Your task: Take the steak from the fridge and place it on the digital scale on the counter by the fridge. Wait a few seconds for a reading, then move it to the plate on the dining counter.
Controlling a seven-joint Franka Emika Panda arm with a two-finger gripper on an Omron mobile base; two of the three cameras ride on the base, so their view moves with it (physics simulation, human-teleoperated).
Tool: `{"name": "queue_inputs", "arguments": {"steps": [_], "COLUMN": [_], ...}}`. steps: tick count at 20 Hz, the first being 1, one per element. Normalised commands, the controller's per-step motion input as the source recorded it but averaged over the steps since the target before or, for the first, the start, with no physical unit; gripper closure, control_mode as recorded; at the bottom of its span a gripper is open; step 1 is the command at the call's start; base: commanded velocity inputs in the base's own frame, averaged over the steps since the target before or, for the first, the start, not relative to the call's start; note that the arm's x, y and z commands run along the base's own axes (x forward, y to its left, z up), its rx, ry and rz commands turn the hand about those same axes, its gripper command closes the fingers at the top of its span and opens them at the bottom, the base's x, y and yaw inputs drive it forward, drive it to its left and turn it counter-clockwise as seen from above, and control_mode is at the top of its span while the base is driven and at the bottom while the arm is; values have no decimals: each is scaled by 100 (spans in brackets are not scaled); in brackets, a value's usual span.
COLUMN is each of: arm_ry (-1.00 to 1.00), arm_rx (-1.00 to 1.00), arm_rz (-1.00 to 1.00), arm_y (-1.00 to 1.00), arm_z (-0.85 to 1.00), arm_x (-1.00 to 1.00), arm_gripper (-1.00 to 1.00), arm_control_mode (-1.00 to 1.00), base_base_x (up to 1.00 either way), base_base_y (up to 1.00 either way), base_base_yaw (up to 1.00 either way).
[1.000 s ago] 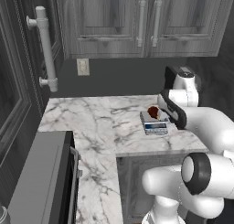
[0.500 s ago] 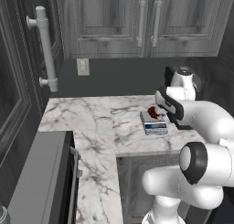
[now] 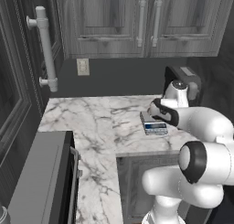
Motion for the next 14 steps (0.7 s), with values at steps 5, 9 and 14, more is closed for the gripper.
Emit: {"name": "queue_inputs", "arguments": {"steps": [5, 9, 14], "arm_ry": [-2, 0, 0], "arm_rx": [0, 0, 0], "arm_rz": [0, 0, 0], "arm_y": [0, -4, 0], "arm_z": [0, -8, -4], "arm_x": [24, 31, 24], "arm_gripper": [-100, -100, -100], "arm_control_mode": [-100, -100, -100], "base_base_x": [0, 0, 0], "base_base_y": [0, 0, 0], "base_base_yaw": [0, 0, 0]}}
